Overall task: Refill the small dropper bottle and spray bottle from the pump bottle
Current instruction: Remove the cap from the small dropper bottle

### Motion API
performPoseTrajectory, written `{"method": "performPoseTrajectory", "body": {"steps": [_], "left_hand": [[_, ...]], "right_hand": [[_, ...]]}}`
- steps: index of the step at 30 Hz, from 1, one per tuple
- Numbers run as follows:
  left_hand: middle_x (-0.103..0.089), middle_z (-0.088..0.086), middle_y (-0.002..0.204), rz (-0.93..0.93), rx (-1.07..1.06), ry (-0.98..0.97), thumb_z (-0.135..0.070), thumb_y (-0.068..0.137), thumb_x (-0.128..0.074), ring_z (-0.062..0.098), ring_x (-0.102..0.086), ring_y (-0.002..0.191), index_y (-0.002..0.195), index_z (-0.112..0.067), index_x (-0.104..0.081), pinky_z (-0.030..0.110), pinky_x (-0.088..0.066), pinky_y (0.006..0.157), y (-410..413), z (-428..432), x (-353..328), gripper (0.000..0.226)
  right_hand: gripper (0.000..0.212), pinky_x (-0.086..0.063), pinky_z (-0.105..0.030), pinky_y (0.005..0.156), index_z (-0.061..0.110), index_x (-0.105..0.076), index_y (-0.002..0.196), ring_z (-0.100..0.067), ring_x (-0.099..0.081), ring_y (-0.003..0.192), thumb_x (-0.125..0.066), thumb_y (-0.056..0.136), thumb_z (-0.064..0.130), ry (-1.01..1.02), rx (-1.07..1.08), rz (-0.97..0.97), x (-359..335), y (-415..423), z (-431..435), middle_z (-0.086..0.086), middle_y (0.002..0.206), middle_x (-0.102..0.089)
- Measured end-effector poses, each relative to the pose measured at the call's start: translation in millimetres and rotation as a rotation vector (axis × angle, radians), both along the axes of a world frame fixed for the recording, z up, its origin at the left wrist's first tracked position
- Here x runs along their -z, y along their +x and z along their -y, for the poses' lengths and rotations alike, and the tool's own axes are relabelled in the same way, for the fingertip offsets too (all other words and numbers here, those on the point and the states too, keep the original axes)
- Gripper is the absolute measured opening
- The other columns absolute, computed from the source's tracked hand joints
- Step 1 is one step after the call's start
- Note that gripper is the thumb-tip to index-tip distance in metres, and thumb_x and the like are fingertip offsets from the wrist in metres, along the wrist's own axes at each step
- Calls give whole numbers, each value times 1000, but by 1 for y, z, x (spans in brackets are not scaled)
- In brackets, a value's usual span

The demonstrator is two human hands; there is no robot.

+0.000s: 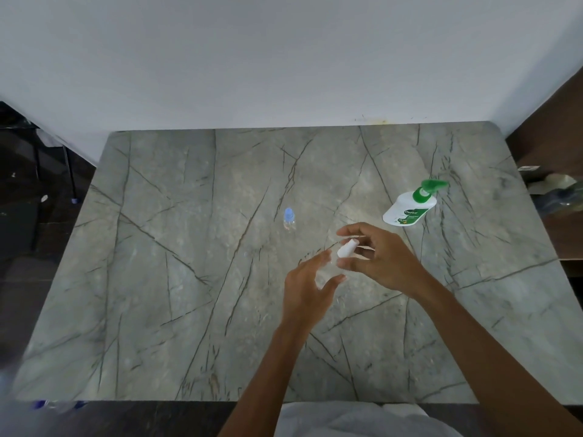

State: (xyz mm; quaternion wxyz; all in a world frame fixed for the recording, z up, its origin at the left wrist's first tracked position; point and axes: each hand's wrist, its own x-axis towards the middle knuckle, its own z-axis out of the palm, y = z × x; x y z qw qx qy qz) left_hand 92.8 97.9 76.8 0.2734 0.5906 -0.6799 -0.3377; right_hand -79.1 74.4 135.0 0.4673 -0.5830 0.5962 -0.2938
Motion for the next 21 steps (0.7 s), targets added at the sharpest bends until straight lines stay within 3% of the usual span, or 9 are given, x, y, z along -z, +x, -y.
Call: {"method": "performPoseTrajectory", "body": {"steps": [2, 4, 8, 11, 14, 16, 18, 21], "left_hand": [[-69, -10, 117, 4, -6, -3, -44, 81, -73, 0, -62, 105, 127, -24, -60, 24, -53, 91, -1, 0, -1, 52], [-69, -10, 116, 5, -2, -4, -45, 81, -72, 0, -62, 105, 127, -25, -60, 25, -53, 91, -1, 0, -1, 51], [-67, -10, 119, 9, 4, -1, -44, 82, -72, -1, -60, 105, 127, -23, -59, 24, -51, 93, 2, 1, 0, 51], [-67, -9, 119, 19, 18, -13, -41, 81, -74, -5, -56, 101, 127, -21, -60, 18, -49, 90, 6, 3, -1, 51], [-68, -9, 118, 36, 24, -19, -38, 83, -74, -2, -59, 102, 127, -21, -59, 12, -46, 87, 10, 4, -2, 49], [-67, -10, 120, 47, 31, -21, -39, 84, -73, 1, -61, 105, 127, -21, -59, 5, -38, 86, 11, 4, -4, 49], [-66, -10, 122, 52, 42, -20, -41, 84, -72, 2, -60, 109, 128, -21, -59, 7, -37, 89, 12, 4, -4, 50], [-67, -9, 120, 35, 34, -1, -40, 83, -73, 2, -61, 106, 127, -20, -59, 14, -44, 90, 13, 5, -1, 51]], "right_hand": [[36, -47, -7, 67, 26, -64, 100, 6, -62, 82, -75, 72, 46, -43, 43, -148, -1, 2, -1, 17, 92, -65], [36, -47, -9, 60, 24, -65, 88, 2, -62, 69, -70, 72, 56, -96, 31, -316, 1, 4, -1, 14, 77, -66], [18, -49, -12, 65, 25, -68, 92, -3, -63, 75, -75, 76, 30, -95, -48, -287, 6, 3, 1, 11, 82, -68], [32, -53, -19, 72, 27, -67, 100, -4, -64, 83, -77, 73, 12, -88, -138, -259, 5, -1, 4, 10, 94, -69], [50, -53, -15, 66, 31, -62, 111, 0, -64, 80, -83, 66, 37, 23, -134, -200, -1, -1, 5, 14, 99, -63], [44, -49, -11, 60, 28, -65, 101, 2, -63, 71, -74, 68, 55, -45, -102, -300, -2, 2, 7, 14, 88, -64], [34, -46, -13, 56, 22, -70, 89, -2, -61, 64, -71, 73, 52, -128, -90, -366, -1, 5, 10, 10, 75, -66], [19, -53, -25, 64, 22, -71, 89, -4, -61, 70, -79, 73, 27, -145, -137, -323, -1, 8, 12, 10, 78, -67]]}}
